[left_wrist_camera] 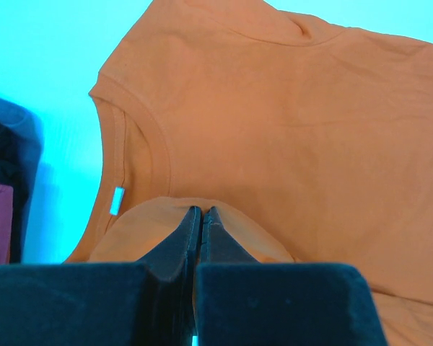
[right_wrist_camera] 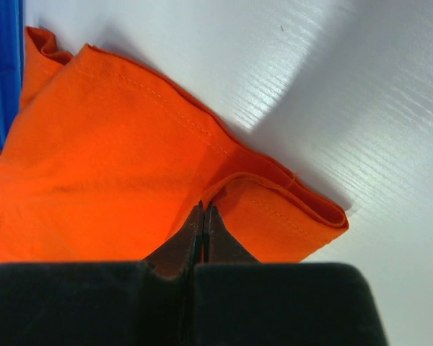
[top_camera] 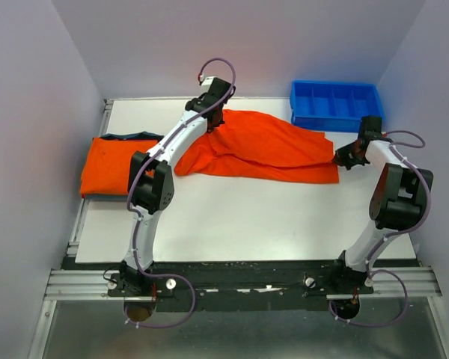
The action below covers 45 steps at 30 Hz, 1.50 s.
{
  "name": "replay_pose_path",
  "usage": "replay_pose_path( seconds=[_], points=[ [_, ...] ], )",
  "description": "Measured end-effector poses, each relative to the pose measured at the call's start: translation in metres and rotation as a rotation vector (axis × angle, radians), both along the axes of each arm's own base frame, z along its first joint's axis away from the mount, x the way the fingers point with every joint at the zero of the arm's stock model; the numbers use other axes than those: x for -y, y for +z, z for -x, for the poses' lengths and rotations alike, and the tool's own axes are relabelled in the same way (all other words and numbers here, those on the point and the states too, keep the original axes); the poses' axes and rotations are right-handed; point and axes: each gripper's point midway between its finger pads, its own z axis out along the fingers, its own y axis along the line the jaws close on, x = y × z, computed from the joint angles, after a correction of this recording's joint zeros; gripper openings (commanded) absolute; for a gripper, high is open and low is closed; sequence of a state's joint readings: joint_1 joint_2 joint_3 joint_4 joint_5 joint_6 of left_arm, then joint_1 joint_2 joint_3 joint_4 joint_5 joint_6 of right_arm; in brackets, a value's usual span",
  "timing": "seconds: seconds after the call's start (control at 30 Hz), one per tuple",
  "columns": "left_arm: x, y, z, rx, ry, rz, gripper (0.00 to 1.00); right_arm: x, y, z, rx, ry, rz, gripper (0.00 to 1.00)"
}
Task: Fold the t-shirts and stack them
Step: Fold the flattened tshirt in 1/3 of the way
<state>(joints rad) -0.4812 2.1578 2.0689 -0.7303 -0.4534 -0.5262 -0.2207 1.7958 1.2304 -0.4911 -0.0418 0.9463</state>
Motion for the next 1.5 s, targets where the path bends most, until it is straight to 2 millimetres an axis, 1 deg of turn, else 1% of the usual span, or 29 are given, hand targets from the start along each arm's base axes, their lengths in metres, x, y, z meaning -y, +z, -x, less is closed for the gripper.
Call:
replay_pose_path(
  seconds=[0.07,0.17,0.23,0.37,0.57,0.67,0.83,0.87,0.9,0.93,0.97,1.0,1.03,1.1,1.13,1.2,1.33,1.4,1.47,1.5],
  points=[
    [0.002,-0.005,-0.006,-0.004,-0.007,-0.007,0.0,0.002,0.0,-0.003,0.001,-0.015,-0.012,0.01],
    [0.002,-0.009,-0.009,-0.015,-0.021,-0.014,0.0,0.007,-0.001,-0.007,0.008,-0.045,-0.042,0.01],
    [0.002,-0.01,-0.01,-0.019,-0.024,-0.013,0.0,0.011,-0.003,-0.008,0.008,-0.068,-0.063,0.01],
    [0.001,-0.009,-0.019,-0.008,-0.025,-0.003,0.0,0.017,-0.007,-0.011,0.006,-0.1,-0.094,0.01],
    [0.004,-0.009,-0.032,0.006,-0.036,0.014,0.0,0.02,-0.005,-0.027,0.032,-0.115,-0.126,0.01],
    [0.008,-0.01,-0.043,0.022,-0.046,0.024,0.0,0.02,-0.004,-0.035,0.044,-0.115,-0.139,0.01],
    [0.013,-0.016,-0.057,0.044,-0.064,0.029,0.0,0.021,-0.003,-0.044,0.053,-0.124,-0.147,0.01],
    [0.013,-0.017,-0.06,0.049,-0.067,0.029,0.0,0.022,-0.003,-0.046,0.054,-0.125,-0.148,0.01],
    [0.015,-0.019,-0.062,0.055,-0.071,0.03,0.0,0.022,-0.003,-0.047,0.056,-0.127,-0.148,0.07],
    [0.015,-0.021,-0.064,0.058,-0.072,0.031,0.03,0.023,-0.004,-0.048,0.056,-0.127,-0.149,0.2],
    [0.016,-0.023,-0.067,0.062,-0.074,0.033,0.21,0.023,-0.005,-0.049,0.055,-0.127,-0.15,0.37],
    [0.016,-0.024,-0.069,0.066,-0.076,0.036,0.55,0.023,-0.007,-0.051,0.054,-0.123,-0.149,0.47],
    [0.016,-0.025,-0.071,0.072,-0.081,0.038,0.76,0.023,-0.008,-0.052,0.055,-0.119,-0.15,0.47],
    [0.017,-0.024,-0.076,0.086,-0.086,0.061,0.97,0.024,-0.01,-0.053,0.056,-0.104,-0.138,0.48],
    [0.016,-0.022,-0.079,0.094,-0.087,0.076,0.99,0.024,-0.009,-0.052,0.063,-0.095,-0.13,0.52],
    [0.014,-0.019,-0.084,0.106,-0.099,0.094,0.99,0.024,-0.006,-0.046,0.08,-0.086,-0.109,0.53],
    [0.007,-0.017,-0.086,0.11,-0.105,0.105,0.99,0.019,0.0,-0.006,0.08,-0.071,-0.06,0.52],
    [0.002,-0.017,-0.079,0.095,-0.102,0.109,0.98,0.017,0.005,0.013,0.098,-0.063,-0.033,0.52],
    [-0.002,-0.014,-0.063,0.076,-0.097,0.12,0.96,0.015,0.007,0.03,0.105,-0.059,-0.012,0.52],
    [-0.004,-0.032,-0.053,0.029,-0.089,0.12,0.96,0.014,0.007,0.035,0.105,-0.057,-0.003,0.51]
  ],
)
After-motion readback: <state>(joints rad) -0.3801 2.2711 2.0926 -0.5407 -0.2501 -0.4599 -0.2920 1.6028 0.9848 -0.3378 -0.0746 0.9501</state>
